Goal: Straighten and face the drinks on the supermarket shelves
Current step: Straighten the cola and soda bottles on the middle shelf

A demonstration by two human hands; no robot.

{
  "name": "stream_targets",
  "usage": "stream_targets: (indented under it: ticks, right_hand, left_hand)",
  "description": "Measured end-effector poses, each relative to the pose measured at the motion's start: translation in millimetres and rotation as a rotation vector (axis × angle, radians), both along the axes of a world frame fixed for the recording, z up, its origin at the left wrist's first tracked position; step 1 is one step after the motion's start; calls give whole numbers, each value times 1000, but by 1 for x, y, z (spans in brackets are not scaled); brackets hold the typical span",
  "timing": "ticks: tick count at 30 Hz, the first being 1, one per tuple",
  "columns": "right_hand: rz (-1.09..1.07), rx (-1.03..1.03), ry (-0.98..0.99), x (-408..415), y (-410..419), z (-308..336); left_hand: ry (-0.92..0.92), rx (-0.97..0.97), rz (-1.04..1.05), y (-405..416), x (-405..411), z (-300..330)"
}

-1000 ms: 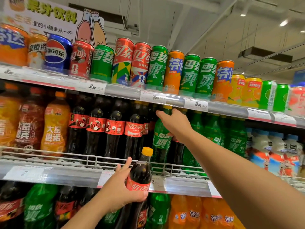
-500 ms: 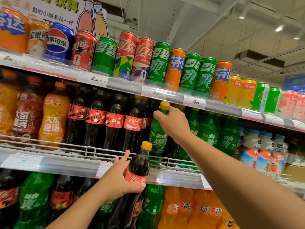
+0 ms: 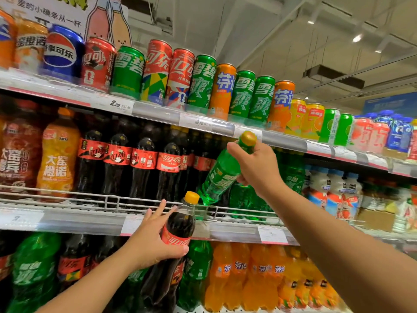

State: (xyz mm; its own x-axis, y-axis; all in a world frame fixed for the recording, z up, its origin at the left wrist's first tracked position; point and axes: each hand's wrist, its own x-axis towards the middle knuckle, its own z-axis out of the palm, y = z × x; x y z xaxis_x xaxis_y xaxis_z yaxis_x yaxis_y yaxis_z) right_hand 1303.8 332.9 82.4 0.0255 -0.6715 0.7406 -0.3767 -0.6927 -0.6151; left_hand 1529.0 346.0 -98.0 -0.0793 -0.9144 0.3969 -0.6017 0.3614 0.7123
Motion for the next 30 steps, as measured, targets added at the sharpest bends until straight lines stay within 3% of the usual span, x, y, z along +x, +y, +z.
stream_targets:
  ticks: [5, 9, 16, 24, 30]
  right_hand:
    - [-13, -16, -69, -51, 22, 8]
    - [-49, -11, -60, -92, 27, -2]
    - [-59, 52, -123, -161, 13, -22]
    - [-75, 48, -118, -221, -9, -29]
    - [-49, 9, -177, -248, -30, -18]
  left_hand:
    - [6, -64, 1, 2, -18, -4]
    - [36, -224, -54, 3, -47, 4]
    - [72, -290, -141, -3, -115, 30]
    - [24, -217, -113, -17, -175, 39]
    - [-25, -82, 62, -36, -201, 31]
